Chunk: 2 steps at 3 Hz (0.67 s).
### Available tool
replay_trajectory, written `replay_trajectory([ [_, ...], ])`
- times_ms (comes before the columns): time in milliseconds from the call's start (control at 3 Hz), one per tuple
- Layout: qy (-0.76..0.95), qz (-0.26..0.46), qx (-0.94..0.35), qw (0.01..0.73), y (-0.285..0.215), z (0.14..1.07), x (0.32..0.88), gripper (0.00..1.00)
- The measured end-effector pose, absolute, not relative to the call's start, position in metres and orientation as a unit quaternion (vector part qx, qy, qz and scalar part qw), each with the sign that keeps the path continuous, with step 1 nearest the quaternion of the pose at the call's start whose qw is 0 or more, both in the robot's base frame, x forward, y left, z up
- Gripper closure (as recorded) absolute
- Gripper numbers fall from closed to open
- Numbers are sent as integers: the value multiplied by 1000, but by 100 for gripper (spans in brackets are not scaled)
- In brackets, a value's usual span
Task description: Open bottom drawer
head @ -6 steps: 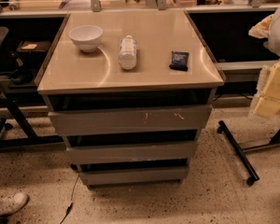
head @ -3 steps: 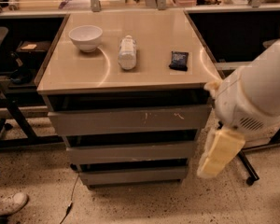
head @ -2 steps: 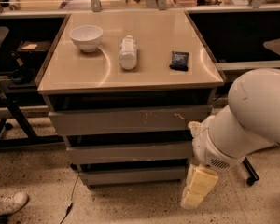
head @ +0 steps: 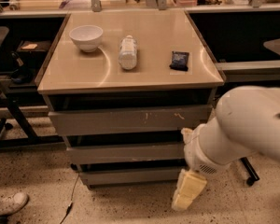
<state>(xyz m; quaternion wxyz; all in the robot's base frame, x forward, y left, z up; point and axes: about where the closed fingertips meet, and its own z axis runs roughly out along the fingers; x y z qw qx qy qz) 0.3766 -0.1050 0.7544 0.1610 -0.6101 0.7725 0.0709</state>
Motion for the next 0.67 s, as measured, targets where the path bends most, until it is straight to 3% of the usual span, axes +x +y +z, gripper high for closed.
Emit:
replay_trajectory([
  [667,780,119,-591,166,-68,604,411,0],
])
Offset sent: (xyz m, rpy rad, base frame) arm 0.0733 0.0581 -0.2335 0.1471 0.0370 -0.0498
